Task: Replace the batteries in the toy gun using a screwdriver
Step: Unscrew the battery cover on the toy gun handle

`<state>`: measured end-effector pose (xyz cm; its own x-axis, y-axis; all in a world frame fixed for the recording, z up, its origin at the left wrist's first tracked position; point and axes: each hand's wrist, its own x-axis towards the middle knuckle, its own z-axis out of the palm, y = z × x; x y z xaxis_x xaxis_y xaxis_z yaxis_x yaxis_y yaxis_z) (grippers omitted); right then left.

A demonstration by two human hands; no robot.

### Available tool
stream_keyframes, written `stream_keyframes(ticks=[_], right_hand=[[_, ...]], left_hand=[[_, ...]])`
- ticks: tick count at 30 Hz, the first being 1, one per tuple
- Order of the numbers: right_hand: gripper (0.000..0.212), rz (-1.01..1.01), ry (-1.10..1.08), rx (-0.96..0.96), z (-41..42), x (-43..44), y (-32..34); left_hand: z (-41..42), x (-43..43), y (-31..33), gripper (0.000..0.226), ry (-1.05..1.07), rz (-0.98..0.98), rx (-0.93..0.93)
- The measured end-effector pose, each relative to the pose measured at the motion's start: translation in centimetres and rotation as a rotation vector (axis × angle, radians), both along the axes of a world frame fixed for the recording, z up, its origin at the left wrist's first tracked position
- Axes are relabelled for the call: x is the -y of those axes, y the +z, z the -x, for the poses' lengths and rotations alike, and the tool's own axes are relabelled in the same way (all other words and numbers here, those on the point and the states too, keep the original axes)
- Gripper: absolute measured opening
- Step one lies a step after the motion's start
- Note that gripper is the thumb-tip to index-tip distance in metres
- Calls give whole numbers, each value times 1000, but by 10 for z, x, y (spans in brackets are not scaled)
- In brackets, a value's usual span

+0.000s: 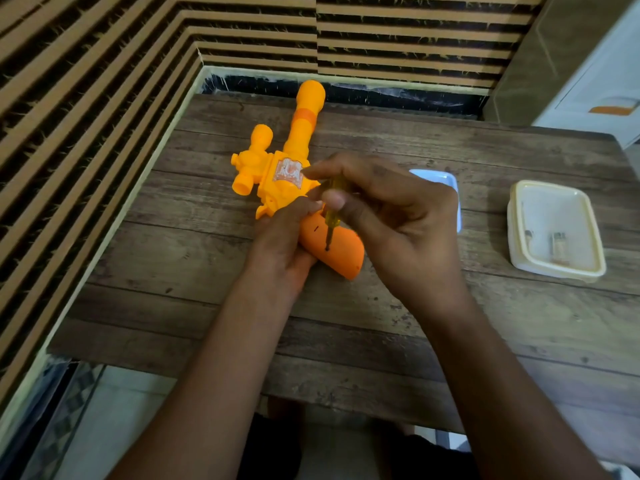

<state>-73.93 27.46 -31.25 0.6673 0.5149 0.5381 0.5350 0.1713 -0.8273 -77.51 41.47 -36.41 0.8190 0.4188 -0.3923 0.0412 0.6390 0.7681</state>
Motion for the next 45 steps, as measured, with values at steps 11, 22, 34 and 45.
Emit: stream_keyframes(ticks=[11, 22, 34, 45], right_hand=[[25, -4, -52, -15, -4, 0, -1], [27, 11, 5, -7, -9, 7, 4], [31, 5, -26, 17, -8, 4, 1], [30, -21, -28, -1, -8, 3, 0]], left_hand=[[-6, -2, -5, 25, 60, 32, -84], [-8, -3, -7, 27, 46, 15, -88], [-8, -5, -9, 21, 42, 20, -83], [-9, -4, -7, 24, 41, 34, -81]])
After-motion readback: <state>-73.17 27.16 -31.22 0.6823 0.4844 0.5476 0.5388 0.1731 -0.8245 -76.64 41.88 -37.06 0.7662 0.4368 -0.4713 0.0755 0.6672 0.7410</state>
